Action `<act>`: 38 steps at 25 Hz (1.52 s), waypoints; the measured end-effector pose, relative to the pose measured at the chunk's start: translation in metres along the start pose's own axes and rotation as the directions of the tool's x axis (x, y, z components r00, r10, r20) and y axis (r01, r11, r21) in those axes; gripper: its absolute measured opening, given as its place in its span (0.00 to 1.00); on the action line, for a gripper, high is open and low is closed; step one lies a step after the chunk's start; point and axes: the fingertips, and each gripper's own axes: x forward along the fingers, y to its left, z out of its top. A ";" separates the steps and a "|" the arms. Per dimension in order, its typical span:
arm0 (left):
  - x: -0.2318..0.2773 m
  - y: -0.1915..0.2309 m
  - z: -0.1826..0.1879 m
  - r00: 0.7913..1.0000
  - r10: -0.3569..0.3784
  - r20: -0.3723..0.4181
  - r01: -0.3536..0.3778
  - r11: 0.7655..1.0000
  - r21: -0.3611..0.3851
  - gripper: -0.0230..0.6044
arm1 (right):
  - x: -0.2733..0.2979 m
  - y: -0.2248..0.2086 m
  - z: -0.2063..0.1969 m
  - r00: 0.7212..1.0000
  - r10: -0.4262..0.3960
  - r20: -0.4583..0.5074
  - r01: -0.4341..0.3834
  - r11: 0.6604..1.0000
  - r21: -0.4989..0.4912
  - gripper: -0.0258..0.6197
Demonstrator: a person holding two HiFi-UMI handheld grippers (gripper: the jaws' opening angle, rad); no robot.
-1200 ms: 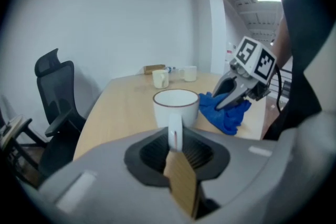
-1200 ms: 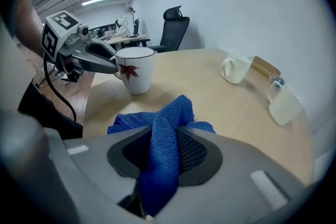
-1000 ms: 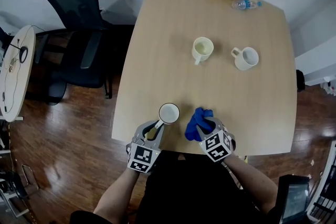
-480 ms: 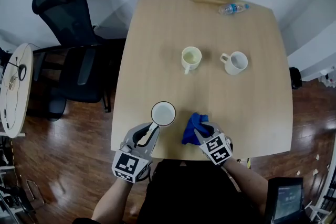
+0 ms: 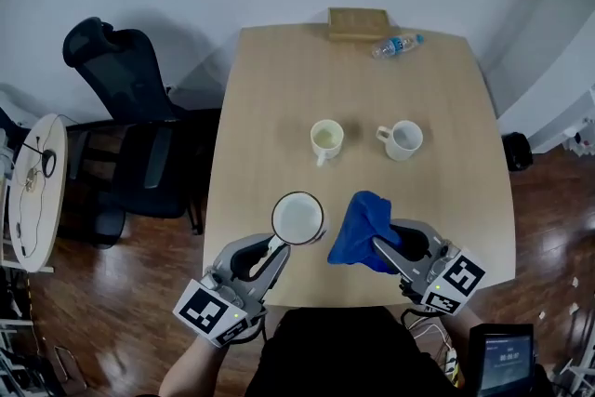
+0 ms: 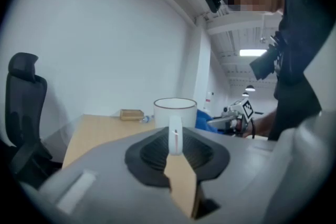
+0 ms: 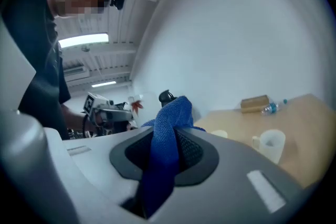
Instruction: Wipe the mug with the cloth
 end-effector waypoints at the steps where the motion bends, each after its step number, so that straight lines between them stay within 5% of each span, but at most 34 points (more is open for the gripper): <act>1: 0.002 -0.001 0.010 1.000 -0.006 0.015 0.006 1.000 -0.002 0.13 | -0.003 0.011 0.022 0.999 0.040 0.037 -0.038 0.999 -0.036 0.17; 6: 0.005 -0.013 0.042 0.997 -0.053 0.051 0.050 0.997 0.058 0.13 | -0.016 0.070 0.093 0.951 0.198 0.237 -0.174 0.978 -0.118 0.17; 14: 0.000 -0.044 0.082 0.985 -0.137 0.107 0.124 0.984 0.124 0.13 | -0.005 0.039 0.136 0.948 0.087 0.306 -0.012 0.971 -0.238 0.17; 18: -0.009 -0.062 0.090 0.971 -0.222 0.093 0.208 0.968 0.138 0.13 | 0.006 0.023 0.150 0.933 0.146 0.330 -0.123 0.988 -0.089 0.17; 21: -0.017 -0.074 0.094 0.953 -0.291 0.085 0.279 0.952 0.124 0.13 | 0.010 0.021 0.145 0.900 0.269 0.342 -0.303 0.952 0.049 0.17; 24: -0.026 -0.087 0.096 0.922 -0.380 0.070 0.372 0.923 0.102 0.13 | 0.013 0.027 0.138 0.809 0.446 0.383 -0.541 0.820 0.188 0.17; 29: -0.038 -0.113 0.092 0.827 -0.561 0.031 0.560 0.827 0.038 0.13 | 0.018 0.050 0.125 0.581 0.669 0.463 -0.814 0.490 0.312 0.17; 32: -0.042 -0.133 0.089 0.754 -0.657 0.005 0.657 0.754 0.008 0.13 | 0.022 0.075 0.119 0.443 0.739 0.507 -0.890 0.295 0.348 0.17; 35: -0.044 -0.149 0.087 0.689 -0.725 0.003 0.725 0.689 -0.020 0.13 | 0.027 0.101 0.113 0.333 0.774 0.539 -0.916 0.132 0.378 0.17; 38: -0.042 -0.156 0.085 0.673 -0.740 0.004 0.740 0.672 -0.035 0.13 | 0.034 0.120 0.105 0.287 0.785 0.549 -0.914 0.053 0.403 0.17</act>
